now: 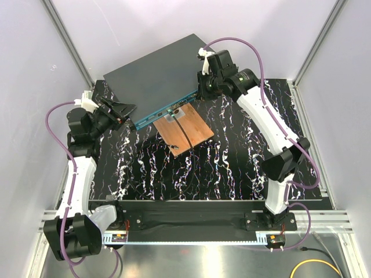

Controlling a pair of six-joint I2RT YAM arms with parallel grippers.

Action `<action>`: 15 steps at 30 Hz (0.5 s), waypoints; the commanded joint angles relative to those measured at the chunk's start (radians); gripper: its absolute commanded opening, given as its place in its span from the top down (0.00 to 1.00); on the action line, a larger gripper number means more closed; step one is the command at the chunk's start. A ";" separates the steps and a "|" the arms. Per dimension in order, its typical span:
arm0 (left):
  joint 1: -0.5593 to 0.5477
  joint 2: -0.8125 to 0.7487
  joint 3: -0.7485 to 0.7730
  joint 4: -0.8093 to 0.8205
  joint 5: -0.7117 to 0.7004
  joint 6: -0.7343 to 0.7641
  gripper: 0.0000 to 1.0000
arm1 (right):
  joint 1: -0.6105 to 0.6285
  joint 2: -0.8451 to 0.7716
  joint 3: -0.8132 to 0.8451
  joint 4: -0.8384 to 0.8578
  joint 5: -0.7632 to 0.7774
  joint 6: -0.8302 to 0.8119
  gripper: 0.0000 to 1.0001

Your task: Insert the plug into the switch port

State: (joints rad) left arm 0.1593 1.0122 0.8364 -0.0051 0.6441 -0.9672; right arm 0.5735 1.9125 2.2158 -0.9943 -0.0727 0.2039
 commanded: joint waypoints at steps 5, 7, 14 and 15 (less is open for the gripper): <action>-0.015 0.003 0.038 0.036 -0.003 0.038 0.26 | 0.017 0.066 0.107 0.237 0.050 0.022 0.87; -0.018 0.002 0.038 0.031 -0.003 0.045 0.26 | 0.019 0.069 0.107 0.237 0.050 0.017 0.87; -0.020 -0.001 0.053 0.008 -0.008 0.065 0.25 | 0.023 0.043 0.079 0.221 0.040 -0.027 0.86; -0.018 -0.006 0.055 0.008 -0.009 0.067 0.25 | 0.022 0.033 0.068 0.218 0.037 -0.038 0.84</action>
State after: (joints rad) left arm 0.1467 1.0145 0.8455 -0.0139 0.6395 -0.9348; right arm 0.5854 1.9491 2.2700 -1.0386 -0.0612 0.1921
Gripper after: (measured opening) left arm 0.749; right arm 0.144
